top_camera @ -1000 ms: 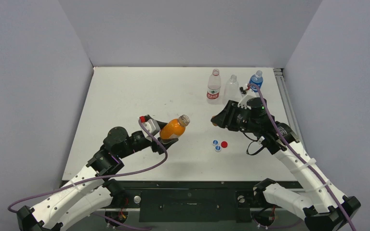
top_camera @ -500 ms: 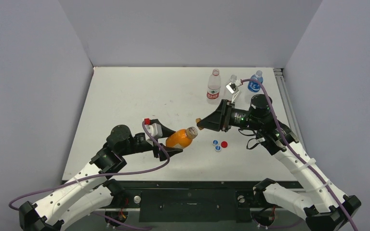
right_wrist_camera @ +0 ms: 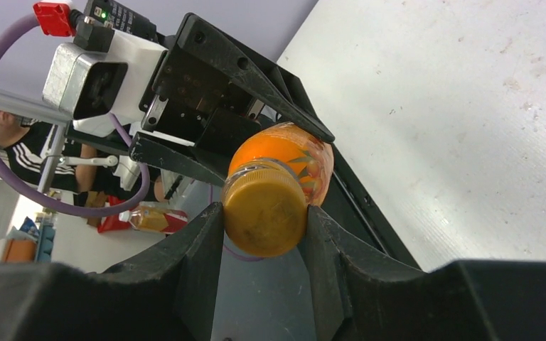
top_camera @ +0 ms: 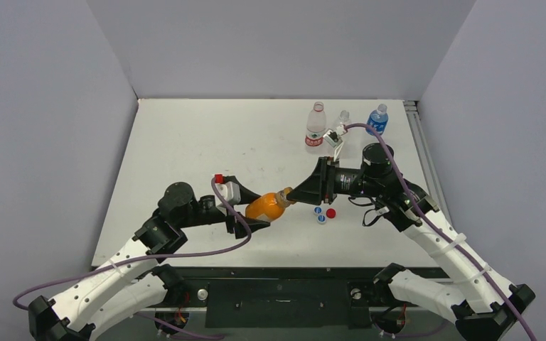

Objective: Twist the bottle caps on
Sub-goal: Screw the bottle cap onto the plastic bottle.

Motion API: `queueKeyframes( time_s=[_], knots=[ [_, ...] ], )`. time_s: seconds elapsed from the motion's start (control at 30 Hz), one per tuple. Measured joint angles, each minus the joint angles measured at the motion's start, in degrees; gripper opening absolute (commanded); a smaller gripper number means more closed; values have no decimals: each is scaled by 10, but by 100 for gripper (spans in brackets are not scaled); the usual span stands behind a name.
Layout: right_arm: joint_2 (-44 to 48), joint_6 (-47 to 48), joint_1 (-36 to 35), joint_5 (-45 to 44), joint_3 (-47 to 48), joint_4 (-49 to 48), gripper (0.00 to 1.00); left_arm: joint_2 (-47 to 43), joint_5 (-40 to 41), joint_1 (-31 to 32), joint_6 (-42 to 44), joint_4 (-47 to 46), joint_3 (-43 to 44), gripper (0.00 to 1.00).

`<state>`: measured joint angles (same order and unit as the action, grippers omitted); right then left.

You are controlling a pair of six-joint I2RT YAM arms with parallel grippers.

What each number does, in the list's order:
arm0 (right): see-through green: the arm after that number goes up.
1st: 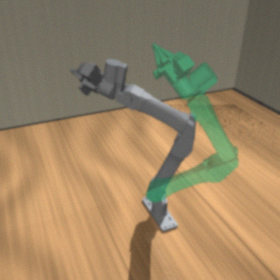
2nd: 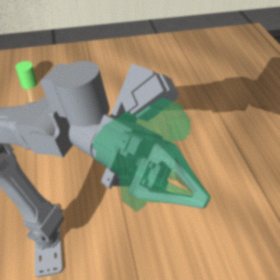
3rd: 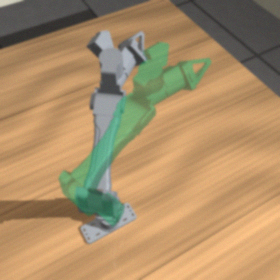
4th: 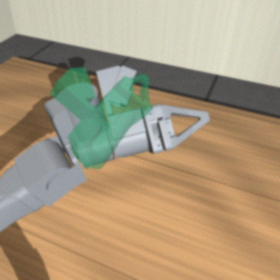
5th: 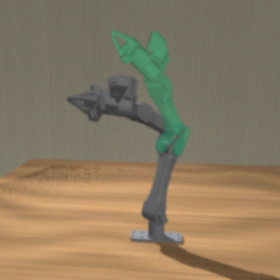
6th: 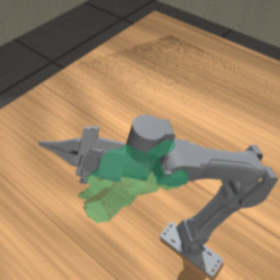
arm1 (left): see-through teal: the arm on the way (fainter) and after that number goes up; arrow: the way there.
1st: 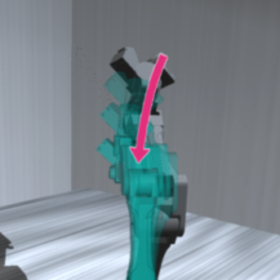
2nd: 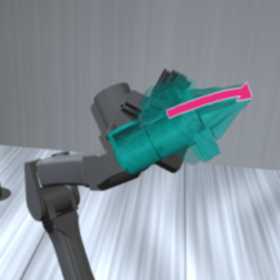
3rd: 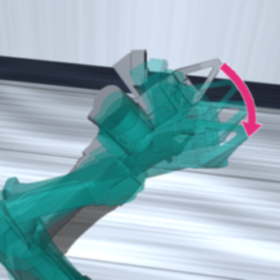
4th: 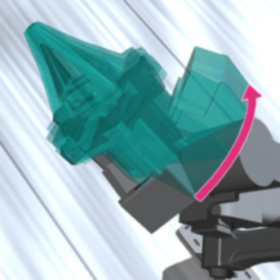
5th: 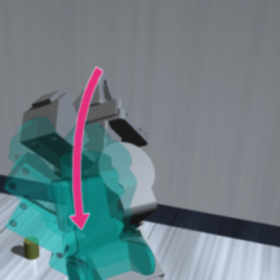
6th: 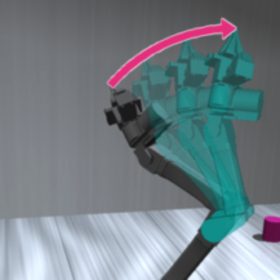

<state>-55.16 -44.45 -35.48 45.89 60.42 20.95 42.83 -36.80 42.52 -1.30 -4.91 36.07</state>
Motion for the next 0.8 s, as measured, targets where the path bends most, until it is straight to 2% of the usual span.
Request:
queueKeyframes(
  time_s=[0.3, 0.8],
  knots=[
    [0, 52, -26, -33, 19, 44, 16, 21, -18, 0, 0, 8, 5, 0],
    [0, 114, -50, -72, 25, 84, 14, 40, -34, 0, -15, 21, 7, 0]
  ],
)
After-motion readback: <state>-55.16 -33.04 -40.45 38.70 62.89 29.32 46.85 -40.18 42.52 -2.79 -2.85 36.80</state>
